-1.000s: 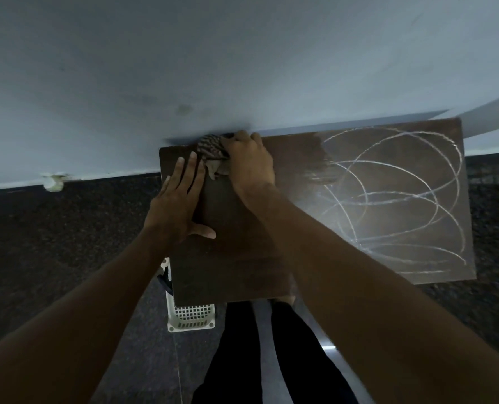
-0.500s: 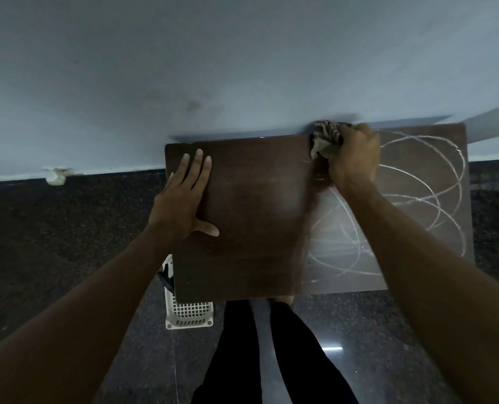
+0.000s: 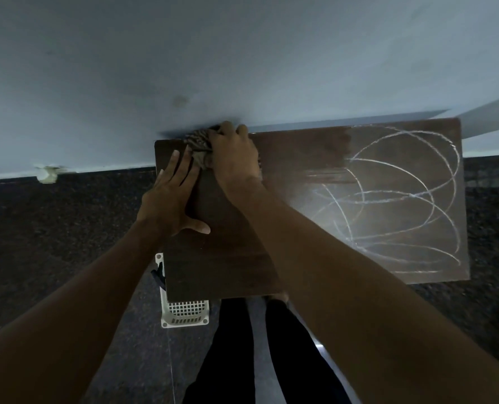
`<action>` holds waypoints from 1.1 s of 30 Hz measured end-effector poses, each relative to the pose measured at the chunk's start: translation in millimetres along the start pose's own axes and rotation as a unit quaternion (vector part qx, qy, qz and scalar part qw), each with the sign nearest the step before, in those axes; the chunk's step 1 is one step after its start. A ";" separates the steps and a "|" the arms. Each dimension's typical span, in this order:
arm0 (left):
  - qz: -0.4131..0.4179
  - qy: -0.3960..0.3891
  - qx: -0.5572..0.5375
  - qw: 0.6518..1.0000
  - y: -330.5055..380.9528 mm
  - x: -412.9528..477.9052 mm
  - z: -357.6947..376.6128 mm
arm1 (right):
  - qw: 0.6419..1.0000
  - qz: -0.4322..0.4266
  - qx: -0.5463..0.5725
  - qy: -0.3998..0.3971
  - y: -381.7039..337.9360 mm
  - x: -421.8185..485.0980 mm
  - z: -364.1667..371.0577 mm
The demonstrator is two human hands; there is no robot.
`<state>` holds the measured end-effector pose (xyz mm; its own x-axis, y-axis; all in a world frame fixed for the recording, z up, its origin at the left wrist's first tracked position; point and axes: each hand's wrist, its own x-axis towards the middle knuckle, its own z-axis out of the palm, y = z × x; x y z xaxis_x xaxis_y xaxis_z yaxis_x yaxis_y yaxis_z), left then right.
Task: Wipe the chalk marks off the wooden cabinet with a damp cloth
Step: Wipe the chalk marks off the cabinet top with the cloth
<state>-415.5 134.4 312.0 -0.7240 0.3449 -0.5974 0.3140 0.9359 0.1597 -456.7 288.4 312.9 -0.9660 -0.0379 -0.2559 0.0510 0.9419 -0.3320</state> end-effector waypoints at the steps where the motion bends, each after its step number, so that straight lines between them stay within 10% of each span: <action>1: 0.002 0.000 0.000 1.000 -0.1 0.0 0.3 | 1.000 -0.011 -0.007 -0.003 7.2 -2.0 -2.3; 15: 0.016 0.011 -0.023 1.000 -1.8 -0.9 0.7 | 0.982 0.155 -0.028 0.107 191.7 -34.3 -50.2; 33: 0.000 -0.001 -0.021 1.000 2.7 -2.8 -3.4 | 0.998 0.004 0.061 0.012 62.3 -202.3 46.3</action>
<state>-414.7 136.2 316.8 -0.7231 0.3453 -0.5982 0.2889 0.9379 0.1923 -246.4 339.3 301.9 -0.9710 -0.0220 -0.2380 0.0870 0.8949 -0.4377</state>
